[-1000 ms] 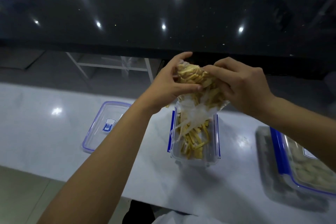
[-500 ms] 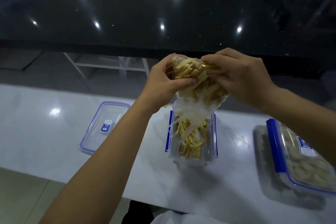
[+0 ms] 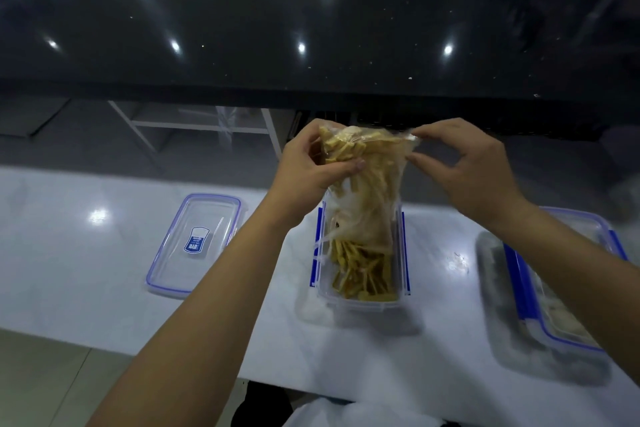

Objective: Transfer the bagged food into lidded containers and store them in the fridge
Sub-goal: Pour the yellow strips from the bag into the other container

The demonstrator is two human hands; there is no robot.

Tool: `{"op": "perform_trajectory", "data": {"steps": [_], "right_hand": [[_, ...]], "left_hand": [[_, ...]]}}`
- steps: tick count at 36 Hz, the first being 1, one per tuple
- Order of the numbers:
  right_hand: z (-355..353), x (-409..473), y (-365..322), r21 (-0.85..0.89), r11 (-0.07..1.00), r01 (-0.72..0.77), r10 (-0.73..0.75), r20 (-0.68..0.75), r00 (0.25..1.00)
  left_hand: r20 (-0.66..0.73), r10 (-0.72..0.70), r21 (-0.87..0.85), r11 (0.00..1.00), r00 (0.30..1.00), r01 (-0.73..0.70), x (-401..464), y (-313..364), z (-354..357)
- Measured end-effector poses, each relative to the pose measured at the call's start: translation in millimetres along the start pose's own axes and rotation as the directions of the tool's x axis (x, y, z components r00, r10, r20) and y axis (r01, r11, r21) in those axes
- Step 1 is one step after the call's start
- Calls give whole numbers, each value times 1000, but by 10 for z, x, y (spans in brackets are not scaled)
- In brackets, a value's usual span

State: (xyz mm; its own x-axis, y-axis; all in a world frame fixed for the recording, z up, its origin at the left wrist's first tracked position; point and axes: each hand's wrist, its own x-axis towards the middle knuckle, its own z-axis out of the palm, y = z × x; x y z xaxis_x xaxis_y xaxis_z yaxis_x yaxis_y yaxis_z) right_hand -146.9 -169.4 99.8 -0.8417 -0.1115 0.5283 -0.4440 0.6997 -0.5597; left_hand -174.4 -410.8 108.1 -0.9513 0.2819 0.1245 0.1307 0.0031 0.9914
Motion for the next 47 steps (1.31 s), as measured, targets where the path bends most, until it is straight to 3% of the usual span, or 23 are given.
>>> {"op": "perform_trajectory", "data": {"steps": [4,6,8,11,13,17,20,27,32,42,47], "right_hand": [[56,-145,166,205,931,-302,311,-8,951],[109,-207,256,337,813,-475,489,48,871],[170,-237,346,482,629,-610,611,177,771],[240,-207,466,607,356,-710,592,442,674],[272,-149,553,615,298,-730,491,558,669],[340,5,610,607,368,-704,276,652,706],[374,92,588,618,358,-700,296,636,713],[379,199,468,539,522,-661,401,530,748],[288,303,381,654,418,-631,499,415,761],[186,371,148,722,378,-579,444,408,798],[178,408,73,715,425,-554,435,375,818]], "left_hand": [[-5,-26,-5,1000,1000,26,-20,-29,-22],[-5,-37,-10,999,999,37,-33,-32,-40],[6,-36,-4,999,999,36,-44,-26,-52],[30,-29,2,1000,999,29,-54,-4,-57],[44,-30,-4,1000,999,30,-57,9,-62],[64,-40,-23,999,997,41,-71,9,-62],[60,-41,-39,998,997,43,-89,-2,-65],[30,-20,-47,999,999,21,-110,-10,-55],[-43,-3,-99,995,999,-2,-101,11,-84],[-107,-51,-126,991,993,37,-155,-43,-100],[-106,-53,-118,992,993,40,-147,-19,-84]]}}
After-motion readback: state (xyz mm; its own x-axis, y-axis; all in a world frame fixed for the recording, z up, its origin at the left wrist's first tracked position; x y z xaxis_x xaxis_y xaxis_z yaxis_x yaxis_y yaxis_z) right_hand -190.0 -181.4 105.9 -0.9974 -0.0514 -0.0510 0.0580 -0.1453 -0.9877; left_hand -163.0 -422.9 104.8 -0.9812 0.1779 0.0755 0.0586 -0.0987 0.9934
